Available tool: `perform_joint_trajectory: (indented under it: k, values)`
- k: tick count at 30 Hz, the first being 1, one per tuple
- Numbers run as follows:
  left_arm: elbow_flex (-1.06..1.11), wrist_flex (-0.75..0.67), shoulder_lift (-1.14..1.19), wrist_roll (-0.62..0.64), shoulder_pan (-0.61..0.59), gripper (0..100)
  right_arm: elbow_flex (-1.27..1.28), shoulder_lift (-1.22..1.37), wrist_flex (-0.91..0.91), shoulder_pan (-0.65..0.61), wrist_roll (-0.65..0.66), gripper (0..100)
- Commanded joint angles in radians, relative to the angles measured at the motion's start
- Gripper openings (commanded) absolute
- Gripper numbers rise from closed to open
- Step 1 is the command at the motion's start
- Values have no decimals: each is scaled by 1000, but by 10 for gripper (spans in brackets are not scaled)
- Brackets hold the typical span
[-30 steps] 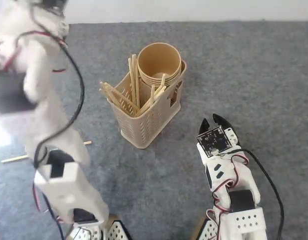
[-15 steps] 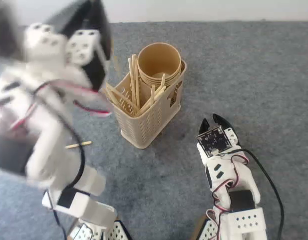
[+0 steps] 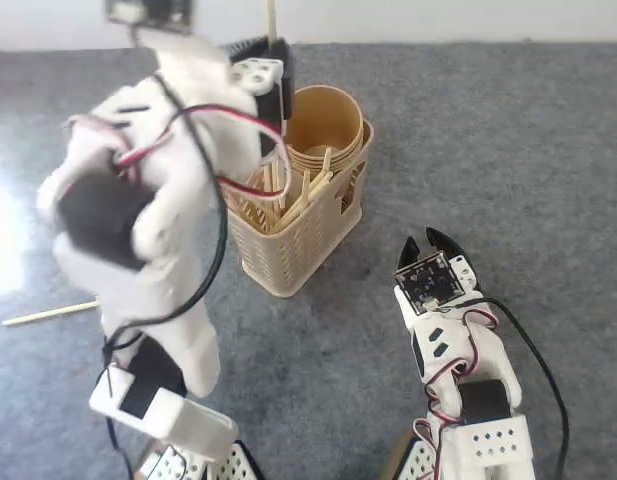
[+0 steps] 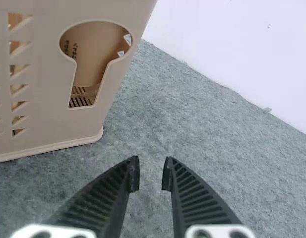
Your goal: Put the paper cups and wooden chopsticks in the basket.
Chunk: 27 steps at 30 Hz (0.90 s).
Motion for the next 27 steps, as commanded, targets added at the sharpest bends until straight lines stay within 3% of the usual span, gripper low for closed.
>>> perform_joint_trajectory:
  k: [1, 13, 20, 27]
  values:
    - [93, -14, -14, 8, 6, 11, 17, -1, -18, -4, 23, 87]
    - [291, -227, -25, -46, -55, 11, 17, -1, -15, -5, 46, 87]
    - [309, -192, -25, -58, -54, 18, 17, -1, -18, -5, 46, 87]
    - [309, -169, -25, -58, -54, 181, 17, -1, -19, -5, 46, 87]
